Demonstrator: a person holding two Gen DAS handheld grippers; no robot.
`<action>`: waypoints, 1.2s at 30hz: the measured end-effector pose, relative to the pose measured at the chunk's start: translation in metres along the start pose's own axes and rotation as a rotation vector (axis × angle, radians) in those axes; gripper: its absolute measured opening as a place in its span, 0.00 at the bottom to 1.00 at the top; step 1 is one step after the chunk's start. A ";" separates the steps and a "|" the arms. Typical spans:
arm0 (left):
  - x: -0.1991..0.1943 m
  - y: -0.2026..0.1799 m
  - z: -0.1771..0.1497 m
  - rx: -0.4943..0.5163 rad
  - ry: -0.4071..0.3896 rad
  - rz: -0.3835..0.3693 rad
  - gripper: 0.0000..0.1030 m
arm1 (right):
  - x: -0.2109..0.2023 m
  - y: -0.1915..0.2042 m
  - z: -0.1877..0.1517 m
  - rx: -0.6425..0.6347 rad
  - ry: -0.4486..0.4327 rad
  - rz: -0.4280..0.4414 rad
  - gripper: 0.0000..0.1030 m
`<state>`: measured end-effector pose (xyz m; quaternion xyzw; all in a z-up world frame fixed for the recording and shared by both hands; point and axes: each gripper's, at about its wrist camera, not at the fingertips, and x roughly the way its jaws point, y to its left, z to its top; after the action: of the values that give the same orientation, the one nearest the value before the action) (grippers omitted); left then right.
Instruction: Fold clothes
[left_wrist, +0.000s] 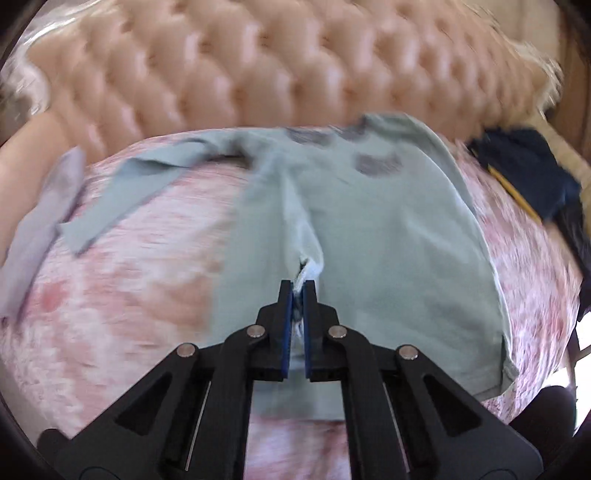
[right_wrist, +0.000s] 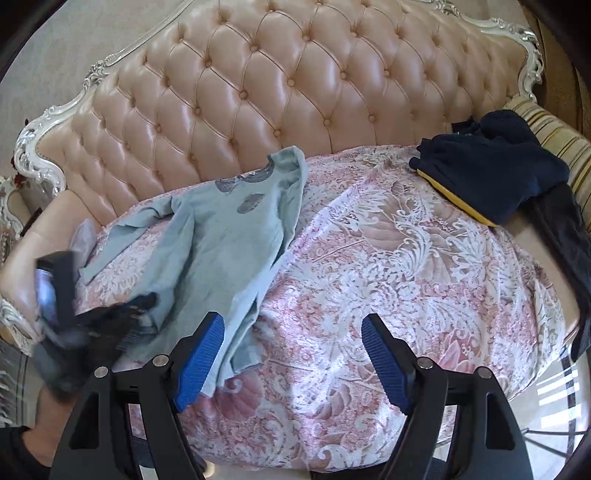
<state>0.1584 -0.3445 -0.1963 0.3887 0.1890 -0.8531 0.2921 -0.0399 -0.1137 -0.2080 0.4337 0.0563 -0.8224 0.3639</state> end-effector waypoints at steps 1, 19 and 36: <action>-0.007 0.020 0.006 -0.049 0.007 -0.014 0.06 | 0.002 0.001 -0.001 0.012 0.008 0.010 0.76; 0.012 0.178 0.011 -0.402 0.126 -0.040 0.06 | 0.081 0.029 -0.030 0.248 0.182 0.236 0.38; -0.040 0.128 0.020 -0.428 0.163 -0.155 0.06 | 0.006 -0.022 0.076 0.255 0.002 0.162 0.09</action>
<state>0.2505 -0.4384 -0.1647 0.3696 0.4179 -0.7794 0.2853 -0.1071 -0.1321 -0.1704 0.4803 -0.0832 -0.7904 0.3709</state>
